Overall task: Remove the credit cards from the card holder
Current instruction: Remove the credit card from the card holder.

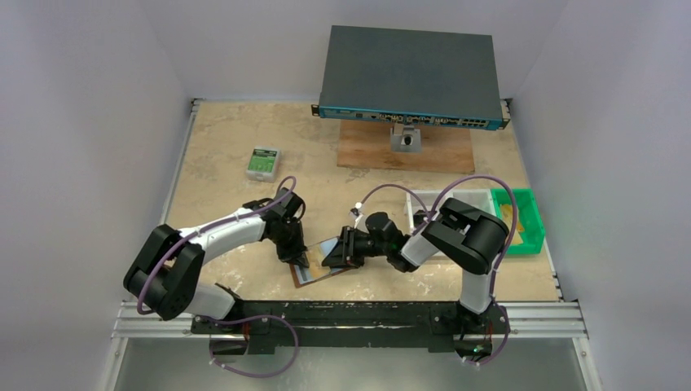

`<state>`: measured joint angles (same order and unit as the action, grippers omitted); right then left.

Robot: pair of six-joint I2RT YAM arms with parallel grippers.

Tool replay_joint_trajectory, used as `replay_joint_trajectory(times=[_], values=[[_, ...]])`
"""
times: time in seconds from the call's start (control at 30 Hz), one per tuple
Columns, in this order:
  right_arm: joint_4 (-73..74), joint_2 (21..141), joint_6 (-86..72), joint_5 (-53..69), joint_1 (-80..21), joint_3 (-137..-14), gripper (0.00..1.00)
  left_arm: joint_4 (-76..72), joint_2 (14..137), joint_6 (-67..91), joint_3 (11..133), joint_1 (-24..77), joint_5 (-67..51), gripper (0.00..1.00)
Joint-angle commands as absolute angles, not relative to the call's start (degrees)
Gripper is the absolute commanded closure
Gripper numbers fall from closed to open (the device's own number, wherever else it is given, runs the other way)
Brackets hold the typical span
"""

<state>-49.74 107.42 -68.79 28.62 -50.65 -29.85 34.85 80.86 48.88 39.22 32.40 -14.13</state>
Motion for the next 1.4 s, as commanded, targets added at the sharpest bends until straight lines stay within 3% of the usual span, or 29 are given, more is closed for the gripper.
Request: replay_joint_trajectory(times=[0.0, 0.57, 0.87, 1.17, 1.37], values=[[-52.6, 109.18, -70.82, 29.5, -49.69, -27.78, 0.7, 35.6, 83.59, 48.43, 37.57, 32.88, -7.52, 1.0], [-58.71, 111.12, -73.65, 29.58, -48.44, -25.35, 0.94, 36.7, 83.37, 48.28, 38.01, 32.83, -7.09, 1.0], [-57.1, 109.75, -72.6, 28.16, -48.07, -24.48, 1.0, 37.37, 83.71, 48.02, 37.97, 32.83, -6.37, 1.0], [-54.04, 107.25, -70.86, 26.38, -47.99, -24.18, 1.0, 38.0, 83.33, 47.53, 38.14, 32.64, -5.91, 1.0], [-49.82, 106.28, -67.7, 26.31, -48.14, -27.24, 0.78, 36.96, 84.0, 47.2, 38.14, 32.65, -6.99, 1.0]])
